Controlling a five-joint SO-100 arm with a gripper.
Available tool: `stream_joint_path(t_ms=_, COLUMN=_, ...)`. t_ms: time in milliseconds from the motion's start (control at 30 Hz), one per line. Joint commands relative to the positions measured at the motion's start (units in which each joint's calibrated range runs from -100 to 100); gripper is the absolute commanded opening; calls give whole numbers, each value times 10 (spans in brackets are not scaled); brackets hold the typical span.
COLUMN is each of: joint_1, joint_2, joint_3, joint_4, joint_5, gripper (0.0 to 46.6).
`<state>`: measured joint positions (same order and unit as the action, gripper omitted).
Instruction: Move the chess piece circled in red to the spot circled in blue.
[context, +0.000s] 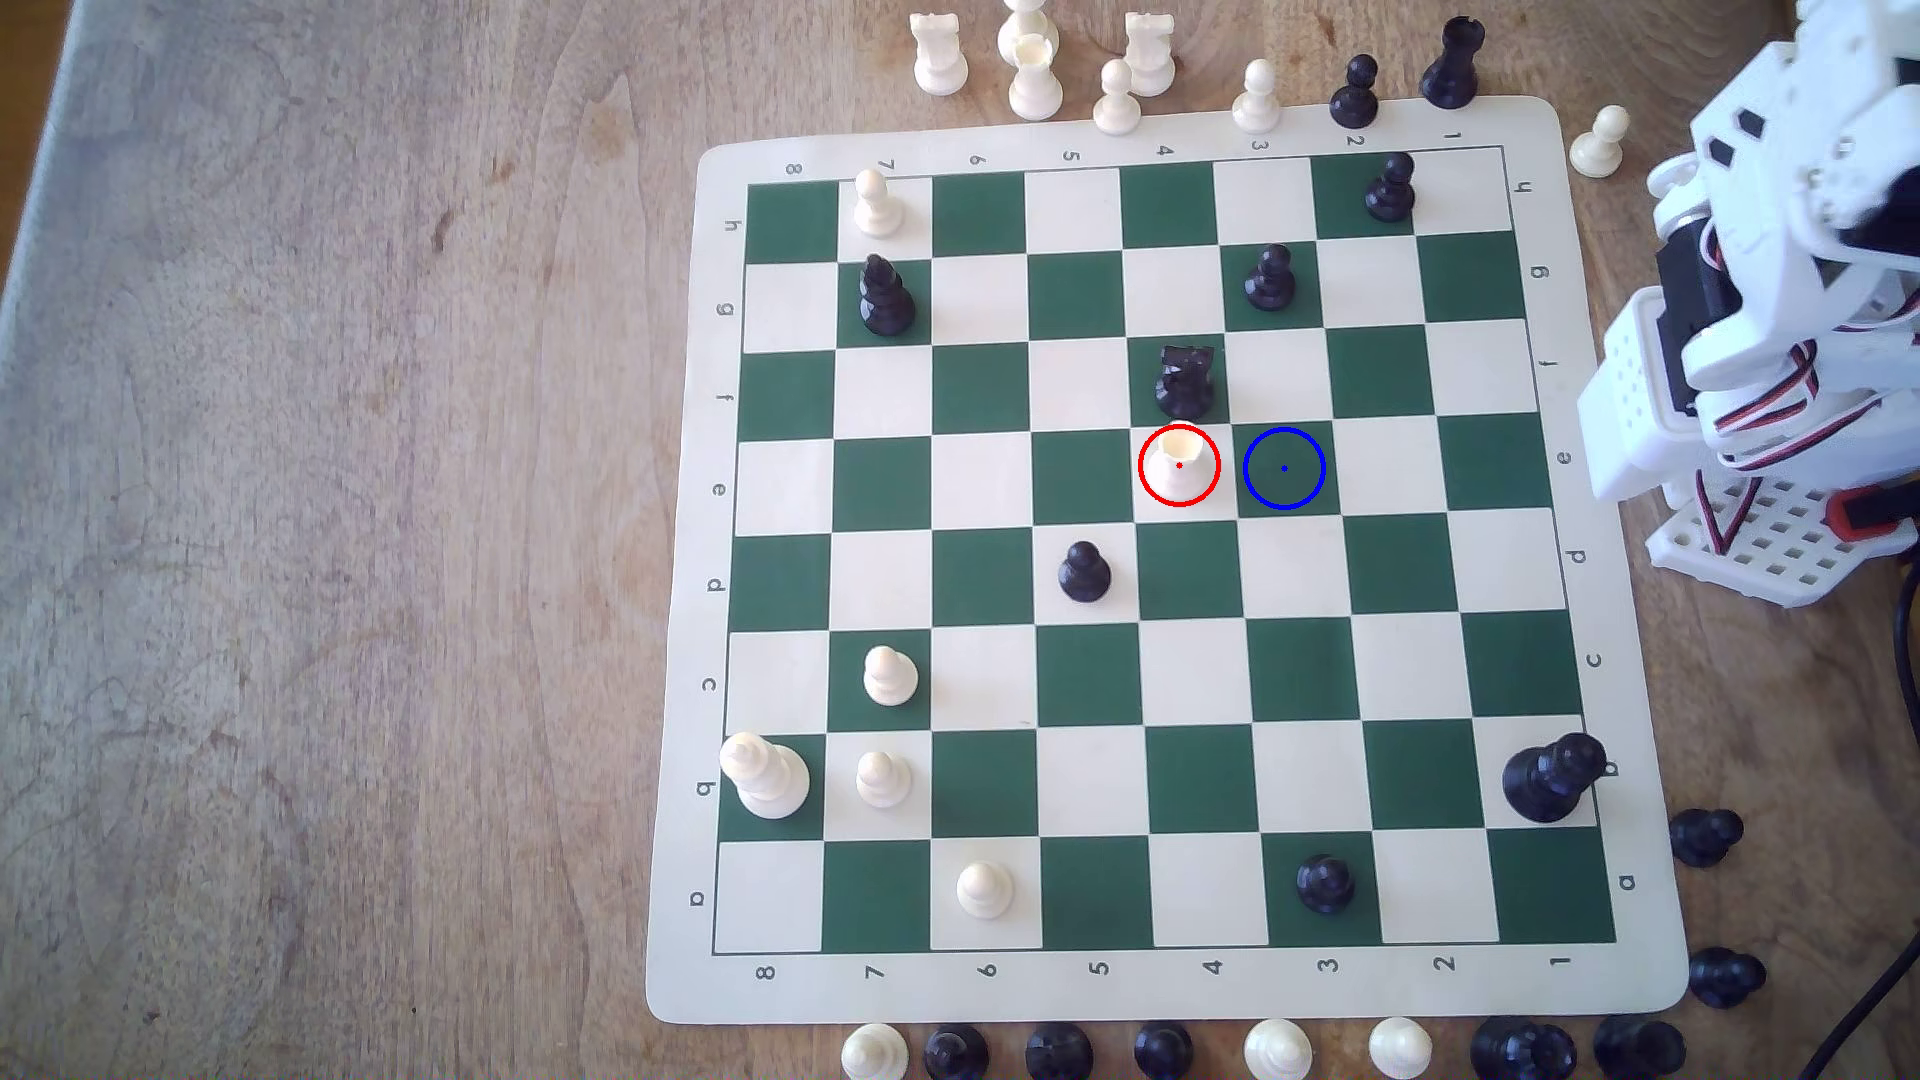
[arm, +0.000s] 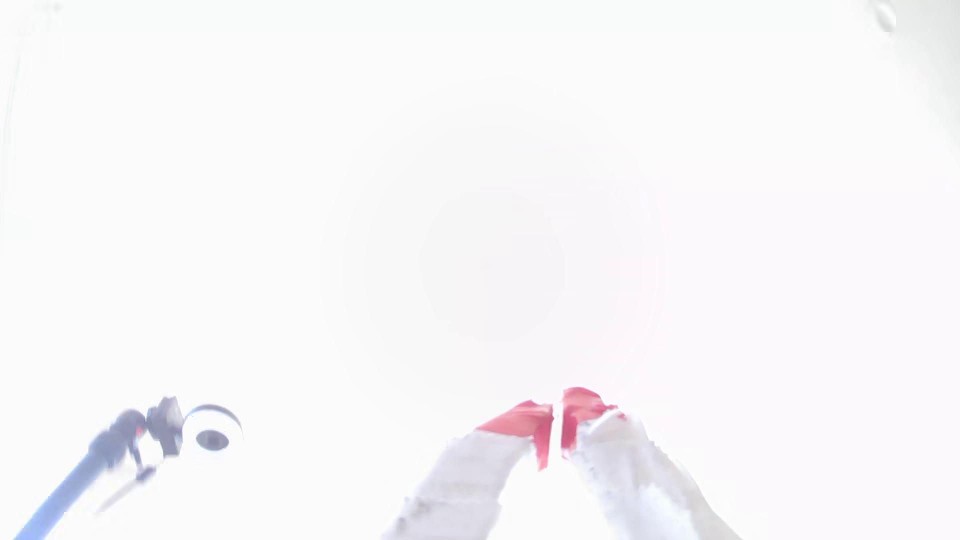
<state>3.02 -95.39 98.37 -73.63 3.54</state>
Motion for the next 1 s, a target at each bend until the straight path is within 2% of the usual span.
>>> stream_joint_path(t_ms=0, joint_1=32, joint_2=-4, joint_3=-21, joint_4=210, joint_5=-3, gripper=2)
stream_joint_path(t_ms=133, joint_1=31, joint_2=-3, joint_3=-83, joint_4=449, joint_5=-3, gripper=2)
stream_joint_path(t_ms=267, joint_1=32, joint_2=-2, joint_3=-122, joint_4=509, joint_5=-3, gripper=2)
stream_joint_path(t_ms=300, joint_1=19, joint_2=-2, joint_3=-158, joint_4=658, joint_5=-6, gripper=4)
stream_joint_path(t_ms=467, joint_1=30, joint_2=-2, joint_3=-181, joint_4=714, joint_5=-9, gripper=8)
stream_joint_path(t_ms=500, joint_1=30, joint_2=-2, joint_3=-194, joint_4=745, joint_5=-13, gripper=8)
stream_joint_path(t_ms=567, joint_1=29, joint_2=-2, joint_3=-235, joint_4=876, joint_5=-39, gripper=5)
stream_joint_path(t_ms=867, joint_1=32, joint_2=14, joint_3=-302, joint_4=1111, joint_5=-41, gripper=3)
stream_joint_path(t_ms=933, joint_1=36, joint_2=32, joint_3=-319, joint_4=1142, joint_5=-65, gripper=6)
stream_joint_path(t_ms=967, joint_1=37, joint_2=49, joint_3=-335, joint_4=1165, joint_5=-68, gripper=5)
